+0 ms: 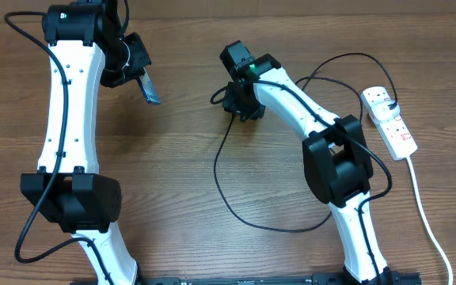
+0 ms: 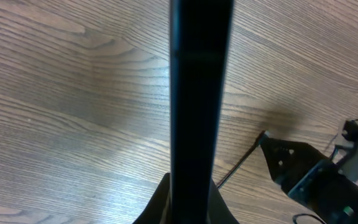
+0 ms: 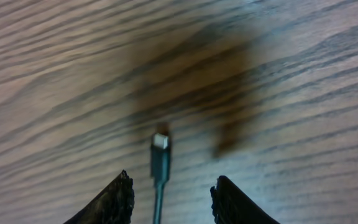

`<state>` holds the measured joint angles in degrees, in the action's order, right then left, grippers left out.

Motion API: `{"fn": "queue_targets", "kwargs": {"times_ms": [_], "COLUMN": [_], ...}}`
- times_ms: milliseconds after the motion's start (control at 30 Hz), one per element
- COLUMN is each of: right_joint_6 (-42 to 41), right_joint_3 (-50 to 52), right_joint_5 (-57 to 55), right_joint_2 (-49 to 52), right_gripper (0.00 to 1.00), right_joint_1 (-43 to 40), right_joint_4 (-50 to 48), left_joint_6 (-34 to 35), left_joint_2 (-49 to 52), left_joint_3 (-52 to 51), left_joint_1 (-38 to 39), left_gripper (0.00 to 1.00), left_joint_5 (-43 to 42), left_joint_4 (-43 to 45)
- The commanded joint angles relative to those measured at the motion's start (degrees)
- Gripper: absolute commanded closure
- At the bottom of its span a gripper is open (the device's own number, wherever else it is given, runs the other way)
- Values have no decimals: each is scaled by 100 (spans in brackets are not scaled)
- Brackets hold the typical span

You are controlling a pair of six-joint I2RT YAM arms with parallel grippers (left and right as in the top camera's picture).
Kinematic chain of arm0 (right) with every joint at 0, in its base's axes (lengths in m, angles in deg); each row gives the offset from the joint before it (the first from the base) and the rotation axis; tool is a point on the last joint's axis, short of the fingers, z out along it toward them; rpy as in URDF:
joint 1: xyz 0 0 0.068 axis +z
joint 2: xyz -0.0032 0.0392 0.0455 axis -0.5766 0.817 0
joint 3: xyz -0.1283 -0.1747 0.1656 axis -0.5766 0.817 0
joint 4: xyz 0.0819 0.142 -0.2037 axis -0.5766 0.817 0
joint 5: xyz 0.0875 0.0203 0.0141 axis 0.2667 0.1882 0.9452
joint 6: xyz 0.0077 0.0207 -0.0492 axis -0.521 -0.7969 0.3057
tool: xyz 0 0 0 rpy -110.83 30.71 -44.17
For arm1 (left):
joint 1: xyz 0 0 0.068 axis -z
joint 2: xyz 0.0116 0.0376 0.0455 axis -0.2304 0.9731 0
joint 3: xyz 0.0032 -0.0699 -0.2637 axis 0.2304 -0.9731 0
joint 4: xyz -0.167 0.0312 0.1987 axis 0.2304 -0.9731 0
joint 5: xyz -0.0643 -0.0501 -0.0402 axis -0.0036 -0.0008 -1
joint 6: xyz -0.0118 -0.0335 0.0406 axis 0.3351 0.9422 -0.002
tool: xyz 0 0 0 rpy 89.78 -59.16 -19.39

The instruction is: Plug charger to phone and switch on socket

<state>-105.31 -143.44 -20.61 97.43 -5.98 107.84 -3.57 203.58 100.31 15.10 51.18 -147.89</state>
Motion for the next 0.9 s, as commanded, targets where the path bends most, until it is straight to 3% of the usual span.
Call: {"fn": "queue_targets", "kwargs": {"times_ms": [0, 567, 867], "right_joint_6": [-133, -549, -544], "right_joint_3": [-114, -70, -66], "right_joint_5": [-247, -988, -741], "right_joint_2": [37, 212, 509], "right_gripper": [58, 57, 73], "right_joint_1": [24, 437, 398], "right_joint_4": [-74, 50, 192], "left_joint_6": [79, 79, 79], "left_joint_2": [-15, -15, -15], "left_joint_3": [61, 61, 61], "left_joint_1": [22, 22, 22], "left_gripper": [96, 96, 96], "left_joint_5": [55, 37, 37], "left_joint_4": [7, -57, -61]}}
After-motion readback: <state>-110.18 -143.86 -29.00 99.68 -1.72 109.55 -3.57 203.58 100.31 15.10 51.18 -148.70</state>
